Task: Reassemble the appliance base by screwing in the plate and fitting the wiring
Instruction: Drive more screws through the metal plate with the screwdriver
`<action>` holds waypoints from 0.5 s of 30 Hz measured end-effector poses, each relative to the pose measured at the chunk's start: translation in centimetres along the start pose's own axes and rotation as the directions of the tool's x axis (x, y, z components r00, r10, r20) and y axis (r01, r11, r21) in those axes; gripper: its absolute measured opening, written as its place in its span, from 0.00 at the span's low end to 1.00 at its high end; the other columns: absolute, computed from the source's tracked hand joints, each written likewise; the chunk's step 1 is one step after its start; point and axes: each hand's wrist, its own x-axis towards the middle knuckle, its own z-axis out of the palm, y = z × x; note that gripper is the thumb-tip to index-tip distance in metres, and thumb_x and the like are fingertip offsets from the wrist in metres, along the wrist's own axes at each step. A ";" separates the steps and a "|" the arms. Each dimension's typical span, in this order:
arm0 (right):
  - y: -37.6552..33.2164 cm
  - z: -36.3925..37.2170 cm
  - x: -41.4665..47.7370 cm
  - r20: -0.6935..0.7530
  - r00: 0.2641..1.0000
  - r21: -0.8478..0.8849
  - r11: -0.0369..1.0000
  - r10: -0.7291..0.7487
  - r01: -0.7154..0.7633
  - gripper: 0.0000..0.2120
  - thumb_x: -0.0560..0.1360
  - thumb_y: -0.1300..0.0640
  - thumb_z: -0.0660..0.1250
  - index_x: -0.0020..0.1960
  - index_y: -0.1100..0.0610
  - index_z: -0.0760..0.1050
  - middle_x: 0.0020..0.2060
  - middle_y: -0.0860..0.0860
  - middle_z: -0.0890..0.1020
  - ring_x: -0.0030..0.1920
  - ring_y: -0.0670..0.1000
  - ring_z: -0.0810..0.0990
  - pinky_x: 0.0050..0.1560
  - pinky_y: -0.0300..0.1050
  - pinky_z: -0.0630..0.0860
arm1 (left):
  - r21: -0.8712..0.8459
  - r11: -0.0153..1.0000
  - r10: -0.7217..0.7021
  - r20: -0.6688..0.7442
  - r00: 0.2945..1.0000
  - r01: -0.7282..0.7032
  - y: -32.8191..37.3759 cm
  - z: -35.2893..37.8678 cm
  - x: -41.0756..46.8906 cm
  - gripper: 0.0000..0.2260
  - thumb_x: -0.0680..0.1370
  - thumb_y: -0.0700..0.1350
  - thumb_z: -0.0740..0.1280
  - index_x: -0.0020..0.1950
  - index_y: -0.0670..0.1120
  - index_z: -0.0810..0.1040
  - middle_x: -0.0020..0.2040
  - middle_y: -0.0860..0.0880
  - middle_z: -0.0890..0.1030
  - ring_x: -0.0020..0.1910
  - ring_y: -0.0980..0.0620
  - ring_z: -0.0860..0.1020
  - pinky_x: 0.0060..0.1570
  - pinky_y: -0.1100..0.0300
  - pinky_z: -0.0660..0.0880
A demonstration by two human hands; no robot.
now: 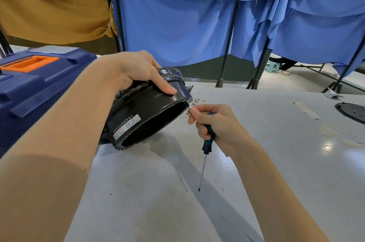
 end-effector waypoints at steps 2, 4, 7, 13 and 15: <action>0.0 0.3 0.2 -0.019 1.000 0.038 0.999 0.012 -0.012 0.06 0.78 0.65 0.67 0.43 0.66 0.79 0.32 0.56 0.80 0.23 0.49 0.66 0.23 0.39 0.64 | -0.010 1.000 -0.005 0.000 1.000 0.005 0.0 -0.1 0.1 0.26 0.55 0.46 0.81 0.51 0.40 0.84 0.42 0.41 0.86 0.43 0.40 0.84 0.42 0.48 0.82; 0.1 0.6 0.5 -0.039 0.999 0.058 0.998 0.018 -0.016 0.06 0.78 0.65 0.67 0.43 0.66 0.79 0.32 0.56 0.80 0.23 0.48 0.66 0.22 0.38 0.64 | -0.026 1.000 -0.006 0.011 1.000 0.006 -0.2 -0.2 0.1 0.24 0.55 0.45 0.81 0.49 0.40 0.84 0.43 0.41 0.86 0.41 0.40 0.85 0.38 0.49 0.82; 0.1 0.9 0.9 -0.078 0.997 0.075 0.997 0.017 -0.011 0.06 0.78 0.65 0.66 0.44 0.67 0.79 0.31 0.56 0.80 0.22 0.47 0.67 0.22 0.38 0.64 | -0.034 0.999 -0.004 0.032 0.999 0.005 -0.6 -0.6 0.0 0.24 0.54 0.46 0.81 0.48 0.41 0.85 0.43 0.40 0.85 0.41 0.40 0.85 0.36 0.50 0.82; 0.2 1.5 1.5 -0.095 0.994 0.092 0.995 0.055 -0.046 0.06 0.78 0.65 0.66 0.45 0.67 0.79 0.30 0.54 0.80 0.22 0.47 0.68 0.22 0.38 0.65 | -0.033 0.999 -0.002 0.029 1.000 0.003 -1.0 -1.3 0.0 0.25 0.54 0.46 0.81 0.48 0.41 0.85 0.44 0.41 0.86 0.41 0.42 0.85 0.37 0.51 0.82; 0.1 1.7 1.6 -0.087 0.994 0.087 0.995 0.063 -0.055 0.07 0.78 0.64 0.66 0.45 0.67 0.79 0.30 0.54 0.80 0.22 0.47 0.68 0.22 0.38 0.65 | -0.031 1.000 -0.002 0.033 0.999 0.003 -1.0 -1.3 0.0 0.25 0.53 0.47 0.81 0.48 0.42 0.85 0.44 0.41 0.86 0.42 0.42 0.85 0.39 0.50 0.82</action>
